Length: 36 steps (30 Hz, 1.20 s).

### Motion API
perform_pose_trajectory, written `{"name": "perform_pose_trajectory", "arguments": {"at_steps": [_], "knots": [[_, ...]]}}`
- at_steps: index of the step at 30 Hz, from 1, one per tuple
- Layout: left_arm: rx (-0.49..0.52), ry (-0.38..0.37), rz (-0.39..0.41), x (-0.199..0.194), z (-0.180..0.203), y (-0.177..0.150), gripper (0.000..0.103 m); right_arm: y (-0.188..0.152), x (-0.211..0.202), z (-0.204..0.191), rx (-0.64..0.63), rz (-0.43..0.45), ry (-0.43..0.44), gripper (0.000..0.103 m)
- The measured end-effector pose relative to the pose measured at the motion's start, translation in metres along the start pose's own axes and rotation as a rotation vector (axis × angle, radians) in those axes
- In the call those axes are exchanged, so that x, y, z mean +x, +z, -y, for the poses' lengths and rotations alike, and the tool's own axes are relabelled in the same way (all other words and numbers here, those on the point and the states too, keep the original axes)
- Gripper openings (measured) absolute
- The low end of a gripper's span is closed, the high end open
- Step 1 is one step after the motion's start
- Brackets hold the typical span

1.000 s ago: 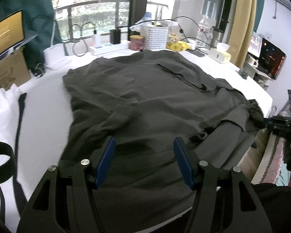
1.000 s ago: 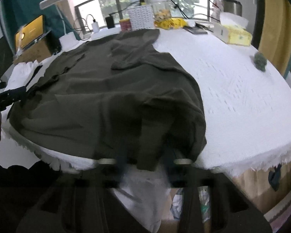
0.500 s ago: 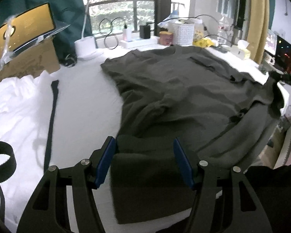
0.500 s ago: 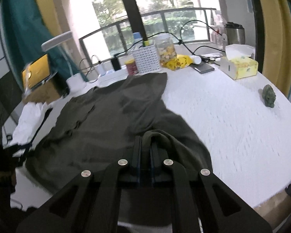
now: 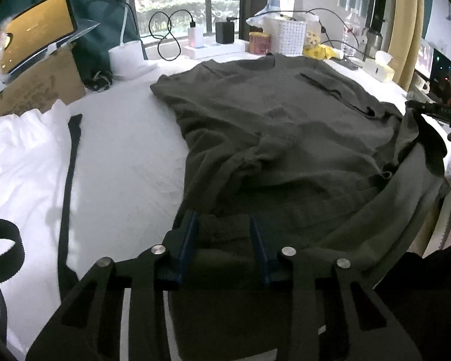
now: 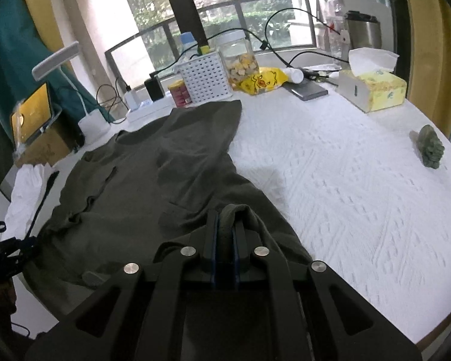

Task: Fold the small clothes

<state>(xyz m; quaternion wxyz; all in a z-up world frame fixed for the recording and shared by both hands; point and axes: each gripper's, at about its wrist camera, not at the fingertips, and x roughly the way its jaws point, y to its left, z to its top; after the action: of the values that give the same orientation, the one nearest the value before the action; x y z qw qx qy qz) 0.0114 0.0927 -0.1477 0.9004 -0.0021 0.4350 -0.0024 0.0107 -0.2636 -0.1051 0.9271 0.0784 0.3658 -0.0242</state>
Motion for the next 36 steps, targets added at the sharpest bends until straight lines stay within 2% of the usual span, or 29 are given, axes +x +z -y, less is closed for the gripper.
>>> {"name": "perform_pose_trajectory", "arguments": {"at_steps": [1,2,3,5,7,8,13,22,23,25,26,31,36], "knots": [[-0.003,0.003,-0.001,0.0,0.0,0.0,0.034,0.0,-0.003,0.001,-0.012,0.01,-0.003,0.044],[-0.008,0.005,-0.002,0.0,0.0,0.0,0.034,0.0,-0.007,0.001,-0.037,0.025,-0.015,0.063],[-0.013,0.008,-0.003,0.0,0.0,-0.001,0.034,0.001,-0.01,0.001,-0.055,0.033,-0.035,0.068],[-0.02,0.015,-0.008,0.001,0.001,-0.003,0.02,0.001,-0.018,0.001,-0.113,0.051,-0.09,0.068],[-0.031,0.024,0.0,0.001,0.002,-0.005,0.019,0.0,-0.022,0.004,-0.137,0.057,-0.109,0.068],[-0.037,0.023,0.004,0.0,0.003,-0.005,0.013,-0.001,-0.024,0.006,-0.161,0.059,-0.134,0.068],[-0.049,0.028,0.032,-0.008,0.006,-0.004,0.009,-0.008,-0.011,0.012,-0.247,-0.001,-0.217,0.068],[-0.067,0.045,0.061,-0.024,0.006,-0.003,0.009,0.001,0.028,-0.013,-0.363,-0.034,-0.125,0.068],[-0.076,0.039,0.06,-0.025,0.005,-0.003,0.009,0.001,0.032,-0.015,-0.377,-0.038,-0.114,0.066],[-0.1,0.016,0.058,-0.027,0.002,-0.004,0.009,0.001,0.037,-0.018,-0.396,-0.046,-0.113,0.031],[-0.105,0.014,0.054,-0.027,0.002,-0.005,0.009,0.0,0.04,-0.019,-0.402,-0.054,-0.115,0.003],[-0.126,-0.003,0.025,-0.025,0.003,-0.015,0.009,-0.002,0.025,-0.013,-0.373,0.003,-0.108,0.003],[-0.1,-0.002,-0.026,-0.02,0.007,-0.021,0.009,0.0,0.005,-0.003,-0.331,0.046,-0.135,0.003]]}}
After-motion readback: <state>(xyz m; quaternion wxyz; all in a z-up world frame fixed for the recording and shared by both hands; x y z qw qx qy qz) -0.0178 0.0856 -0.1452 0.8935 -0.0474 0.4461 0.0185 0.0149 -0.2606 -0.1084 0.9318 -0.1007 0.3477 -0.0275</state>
